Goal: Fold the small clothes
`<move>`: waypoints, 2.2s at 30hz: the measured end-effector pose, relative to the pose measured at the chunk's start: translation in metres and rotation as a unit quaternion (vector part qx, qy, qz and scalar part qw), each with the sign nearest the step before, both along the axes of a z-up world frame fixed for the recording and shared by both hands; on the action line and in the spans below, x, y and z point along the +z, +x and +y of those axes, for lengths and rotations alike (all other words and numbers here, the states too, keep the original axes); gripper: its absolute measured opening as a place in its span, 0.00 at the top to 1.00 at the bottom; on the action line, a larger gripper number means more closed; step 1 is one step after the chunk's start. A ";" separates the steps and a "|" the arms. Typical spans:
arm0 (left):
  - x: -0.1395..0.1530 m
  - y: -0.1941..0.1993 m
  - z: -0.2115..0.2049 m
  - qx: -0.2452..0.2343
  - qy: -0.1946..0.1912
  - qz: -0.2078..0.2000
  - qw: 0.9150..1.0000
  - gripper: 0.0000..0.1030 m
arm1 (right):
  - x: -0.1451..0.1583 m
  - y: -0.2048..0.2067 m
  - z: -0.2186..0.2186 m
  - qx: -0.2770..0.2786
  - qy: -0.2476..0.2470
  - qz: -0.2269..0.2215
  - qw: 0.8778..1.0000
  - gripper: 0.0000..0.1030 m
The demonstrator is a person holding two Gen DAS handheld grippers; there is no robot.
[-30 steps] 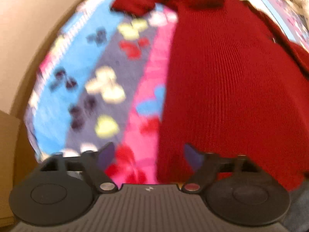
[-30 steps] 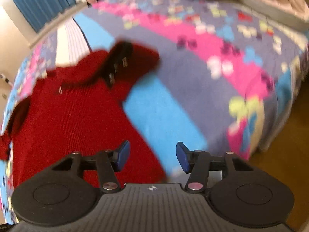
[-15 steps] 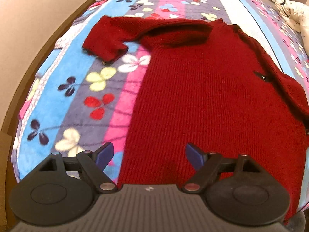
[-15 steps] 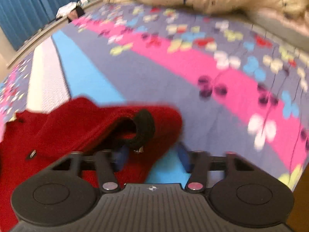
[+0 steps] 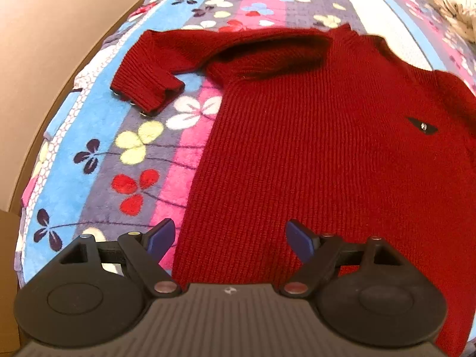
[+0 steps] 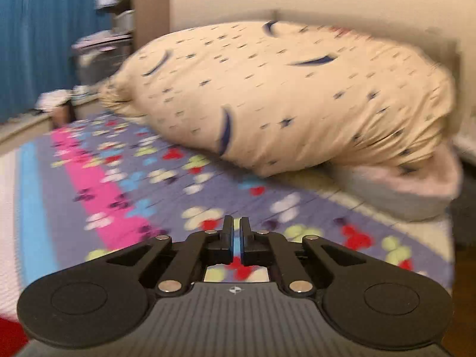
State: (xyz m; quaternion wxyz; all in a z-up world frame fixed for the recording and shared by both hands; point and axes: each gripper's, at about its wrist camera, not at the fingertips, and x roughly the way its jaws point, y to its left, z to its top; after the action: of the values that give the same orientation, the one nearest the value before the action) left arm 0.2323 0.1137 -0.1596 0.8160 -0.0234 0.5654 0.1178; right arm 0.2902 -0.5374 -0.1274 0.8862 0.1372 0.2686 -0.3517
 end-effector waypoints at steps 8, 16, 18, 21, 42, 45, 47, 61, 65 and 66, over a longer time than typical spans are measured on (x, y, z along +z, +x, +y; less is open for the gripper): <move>-0.011 0.007 0.006 0.007 0.004 0.006 1.000 0.15 | -0.058 -0.024 0.054 0.136 0.119 0.049 0.982 0.55; -0.007 0.039 0.065 0.040 0.066 -0.040 0.996 0.01 | -0.084 0.007 0.118 0.178 0.122 0.099 0.971 0.48; -0.009 0.057 0.088 0.050 0.097 -0.058 0.992 0.01 | -0.072 -0.005 0.138 0.199 0.130 0.084 0.968 0.48; -0.016 0.087 0.107 0.010 0.132 -0.070 0.989 0.01 | -0.054 -0.035 0.167 0.223 0.143 0.069 0.962 0.47; 0.137 0.147 0.257 0.073 0.079 -0.208 0.972 0.97 | -0.016 -0.111 0.270 0.214 0.182 0.064 0.958 0.45; 0.150 0.176 0.315 0.187 0.162 -0.223 0.943 1.00 | -0.017 -0.114 0.285 0.231 0.183 0.070 0.953 0.45; 0.152 0.188 0.350 0.256 0.175 -0.211 0.927 0.92 | -0.016 -0.116 0.291 0.238 0.178 0.078 0.952 0.45; 0.018 0.129 0.278 0.097 0.007 -0.096 0.991 0.16 | -0.033 -0.108 0.305 0.247 0.180 0.110 0.946 0.45; -0.015 0.110 0.229 0.034 0.007 -0.072 0.997 0.16 | -0.040 -0.104 0.305 0.244 0.185 0.117 0.945 0.45; -0.025 0.114 0.218 0.024 0.012 -0.067 0.997 0.16 | -0.043 -0.103 0.305 0.242 0.190 0.119 0.944 0.45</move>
State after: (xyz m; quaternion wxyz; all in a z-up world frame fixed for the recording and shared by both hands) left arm 0.3463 0.3315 -0.1850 0.8494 -0.0348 0.5069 0.1424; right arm 0.1868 -0.2326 -0.1700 0.8637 0.1910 0.4589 -0.0829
